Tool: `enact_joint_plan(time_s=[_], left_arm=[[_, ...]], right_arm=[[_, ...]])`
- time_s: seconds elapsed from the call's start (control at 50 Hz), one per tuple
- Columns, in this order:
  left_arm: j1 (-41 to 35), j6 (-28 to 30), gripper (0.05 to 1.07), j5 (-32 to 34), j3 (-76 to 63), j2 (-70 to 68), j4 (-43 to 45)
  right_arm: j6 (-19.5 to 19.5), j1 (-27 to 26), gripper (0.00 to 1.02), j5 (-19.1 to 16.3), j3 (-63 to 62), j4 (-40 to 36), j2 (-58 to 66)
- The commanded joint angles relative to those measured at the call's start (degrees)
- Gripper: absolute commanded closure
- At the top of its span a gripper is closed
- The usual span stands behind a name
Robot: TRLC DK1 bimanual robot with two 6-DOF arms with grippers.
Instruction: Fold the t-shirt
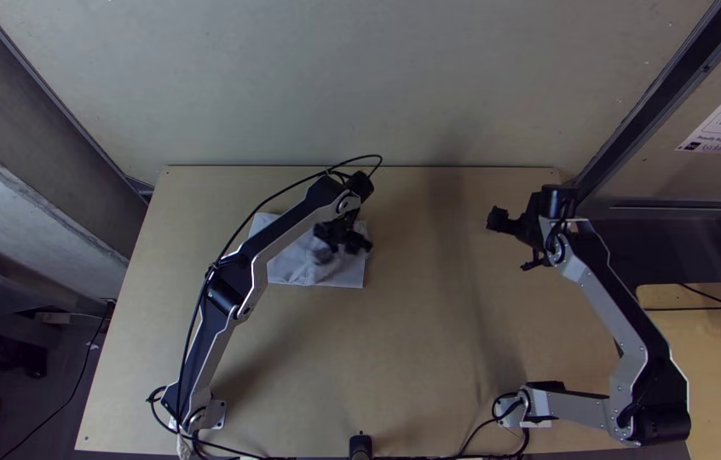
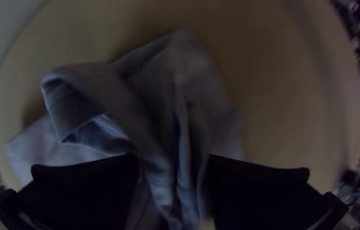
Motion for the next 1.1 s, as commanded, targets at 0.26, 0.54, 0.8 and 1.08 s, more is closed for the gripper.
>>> enact_joint_plan(time_s=[0.26,0.54,0.8,1.08], left_arm=[[0.8,-20.1,0.09,19.6,4.3,0.6,19.2],[1.1,-17.0,0.09,19.4,4.1,-0.5,17.3],[5.4,-8.9,0.09,15.4,0.4,-11.0,16.4],[14.1,4.1,0.1,7.3,-2.0,-25.2,12.3]], right_arm=[[-0.5,3.9,0.04,0.0,-9.2,3.9,-3.8],[-1.3,3.0,0.04,0.2,-6.4,3.9,-5.0],[-8.0,1.6,0.04,0.3,5.0,1.2,-6.3],[-16.5,0.2,0.04,0.2,22.8,-0.9,-5.5]])
